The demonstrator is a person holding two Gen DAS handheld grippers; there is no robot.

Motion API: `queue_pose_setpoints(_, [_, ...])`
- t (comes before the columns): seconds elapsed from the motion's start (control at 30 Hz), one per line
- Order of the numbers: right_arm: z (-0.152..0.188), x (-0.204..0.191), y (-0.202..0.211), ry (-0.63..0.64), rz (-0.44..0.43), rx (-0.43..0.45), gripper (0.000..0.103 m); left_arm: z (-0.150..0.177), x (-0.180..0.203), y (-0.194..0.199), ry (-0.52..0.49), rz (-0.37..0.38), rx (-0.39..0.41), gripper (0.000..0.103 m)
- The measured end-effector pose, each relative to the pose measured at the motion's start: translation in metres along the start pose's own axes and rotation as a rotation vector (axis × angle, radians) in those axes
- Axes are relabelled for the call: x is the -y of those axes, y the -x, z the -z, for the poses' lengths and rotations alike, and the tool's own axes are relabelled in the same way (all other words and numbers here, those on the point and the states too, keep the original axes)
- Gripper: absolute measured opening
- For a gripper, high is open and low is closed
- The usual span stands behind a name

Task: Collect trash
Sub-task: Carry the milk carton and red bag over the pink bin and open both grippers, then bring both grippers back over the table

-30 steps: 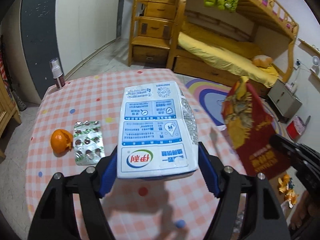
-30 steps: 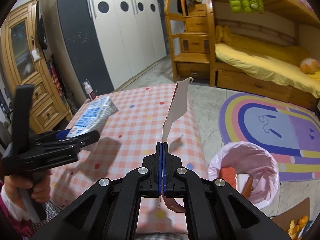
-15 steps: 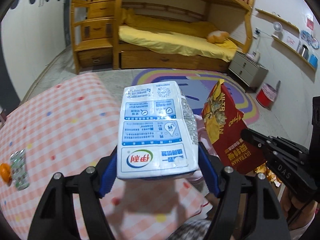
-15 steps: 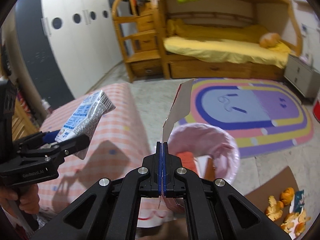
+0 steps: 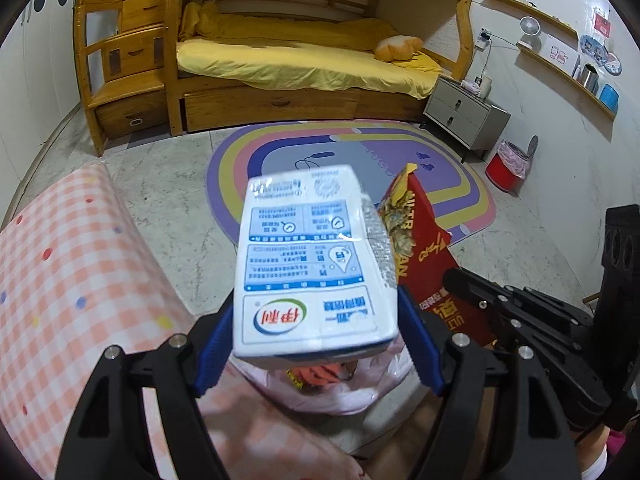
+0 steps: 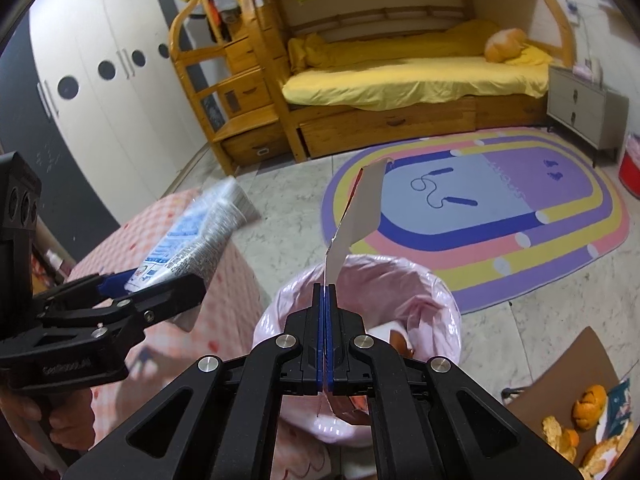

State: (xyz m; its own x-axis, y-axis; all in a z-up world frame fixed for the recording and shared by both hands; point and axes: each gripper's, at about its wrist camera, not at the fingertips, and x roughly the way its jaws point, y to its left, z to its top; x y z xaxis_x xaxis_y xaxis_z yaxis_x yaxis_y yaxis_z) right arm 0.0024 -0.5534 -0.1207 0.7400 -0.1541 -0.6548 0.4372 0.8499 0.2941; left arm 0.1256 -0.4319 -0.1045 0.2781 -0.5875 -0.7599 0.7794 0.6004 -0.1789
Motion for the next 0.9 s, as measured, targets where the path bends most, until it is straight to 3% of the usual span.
queue_pose_setpoints(0.17, [-0.003, 0.016, -0.013, -0.062, 0.021, -0.023, 0.011, -0.002, -0.003, -0.002, 0.007, -0.006, 0.009, 0.078])
queue_pose_setpoints(0.33, [0.006, 0.009, 0.007, -0.075, 0.004, -0.044, 0.011, 0.013, -0.01, 0.022, 0.008, -0.096, 0.039, 0.078])
queue_pose_setpoints(0.63, [0.019, -0.054, 0.059, 0.04, -0.074, -0.035, 0.011, 0.049, -0.038, 0.105, 0.051, -0.228, 0.104, 0.078])
queue_pose_setpoints(0.9, [0.036, -0.135, 0.085, 0.211, -0.163, -0.036, 0.011, 0.104, -0.079, 0.187, 0.136, -0.349, 0.141, 0.078])
